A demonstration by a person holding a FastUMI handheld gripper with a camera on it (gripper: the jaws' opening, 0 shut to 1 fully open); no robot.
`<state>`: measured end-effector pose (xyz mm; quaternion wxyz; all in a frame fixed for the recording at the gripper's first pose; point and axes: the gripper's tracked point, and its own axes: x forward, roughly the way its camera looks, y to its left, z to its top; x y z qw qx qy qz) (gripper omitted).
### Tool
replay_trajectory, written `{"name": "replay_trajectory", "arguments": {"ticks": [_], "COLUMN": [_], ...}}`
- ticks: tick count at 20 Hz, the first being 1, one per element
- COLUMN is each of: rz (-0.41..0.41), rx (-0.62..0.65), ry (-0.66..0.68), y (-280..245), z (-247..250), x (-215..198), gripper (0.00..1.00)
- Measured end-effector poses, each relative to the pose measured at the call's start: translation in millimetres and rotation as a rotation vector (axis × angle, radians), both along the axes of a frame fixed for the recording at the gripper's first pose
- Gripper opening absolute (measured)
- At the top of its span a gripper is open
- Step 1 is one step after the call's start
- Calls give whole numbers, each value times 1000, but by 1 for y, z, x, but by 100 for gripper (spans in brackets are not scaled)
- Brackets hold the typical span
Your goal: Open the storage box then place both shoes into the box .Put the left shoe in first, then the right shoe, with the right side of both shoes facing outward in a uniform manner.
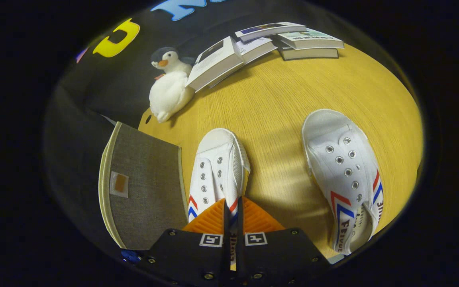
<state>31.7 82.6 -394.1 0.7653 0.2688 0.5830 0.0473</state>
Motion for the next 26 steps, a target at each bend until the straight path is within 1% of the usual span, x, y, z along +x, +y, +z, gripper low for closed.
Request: {"name": "replay_trajectory", "arguments": {"ticks": [1, 8, 13, 16, 22, 26], "rz": [-17, -34, -14, -18, 24, 58], "rx": [16, 54, 73, 104, 115, 129], "ry": [-11, -77, -123, -147, -174, -177], "y": [0, 12, 33, 51, 93, 128], "z": [7, 66, 107, 127, 148, 150], "x": [3, 20, 36, 47, 57, 59], "gripper": [6, 6, 6, 6, 6, 6]}}
